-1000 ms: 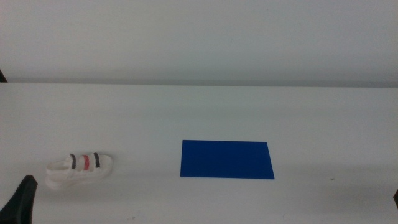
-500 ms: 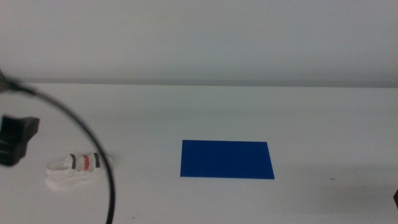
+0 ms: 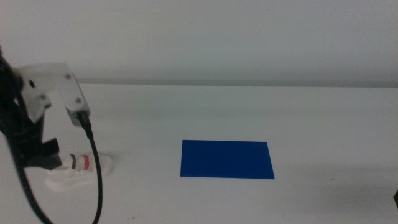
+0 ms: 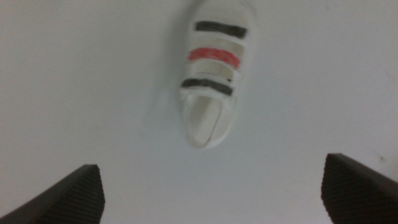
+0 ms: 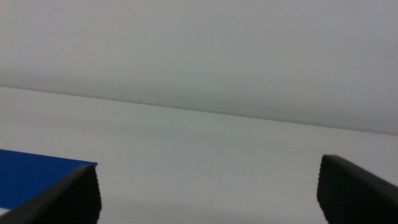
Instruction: Use one arm to grab the shoe from the table and place it on the mat.
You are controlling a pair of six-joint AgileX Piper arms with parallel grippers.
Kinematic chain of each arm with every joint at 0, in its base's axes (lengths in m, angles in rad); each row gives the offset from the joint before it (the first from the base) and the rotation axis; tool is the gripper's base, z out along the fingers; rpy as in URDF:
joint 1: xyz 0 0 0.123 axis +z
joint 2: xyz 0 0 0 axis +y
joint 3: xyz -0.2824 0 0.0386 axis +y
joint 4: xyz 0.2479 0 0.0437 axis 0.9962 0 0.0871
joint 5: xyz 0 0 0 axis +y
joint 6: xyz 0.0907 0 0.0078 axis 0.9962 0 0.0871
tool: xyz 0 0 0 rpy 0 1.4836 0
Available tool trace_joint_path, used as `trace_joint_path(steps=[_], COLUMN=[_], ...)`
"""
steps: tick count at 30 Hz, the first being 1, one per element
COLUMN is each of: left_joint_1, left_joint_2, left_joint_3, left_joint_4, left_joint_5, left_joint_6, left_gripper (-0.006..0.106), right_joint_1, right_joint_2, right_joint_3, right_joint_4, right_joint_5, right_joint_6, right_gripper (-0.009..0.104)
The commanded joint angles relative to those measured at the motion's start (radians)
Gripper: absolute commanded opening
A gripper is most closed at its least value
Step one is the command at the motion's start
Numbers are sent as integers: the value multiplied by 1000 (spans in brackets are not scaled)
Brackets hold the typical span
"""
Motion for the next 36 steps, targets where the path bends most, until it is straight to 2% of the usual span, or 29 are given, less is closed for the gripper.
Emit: trace_joint_path(steps=[1, 6, 10, 19, 36], left_joint_1=[2, 2, 2, 2, 14], left_joint_2=[63, 155, 212, 319, 357], left_joint_3=[-10, -10, -10, -8, 76], left_joint_4=[0, 8, -47, -61, -88], left_joint_5=[-14, -118, -191, -201, -313], left_joint_6=[48, 52, 98, 104, 101], left_gripper=[94, 94, 94, 94, 92], right_joint_1=[0, 0, 0, 0, 0], right_joint_2=[-38, -38, -38, -38, -38], right_joint_3=[43, 43, 43, 43, 43], right_joint_4=[-3, -3, -3, -3, -3], right_joint_5=[-7, -7, -7, -7, -7], right_joint_6=[0, 0, 0, 0, 0], right_gripper=[93, 93, 93, 93, 93])
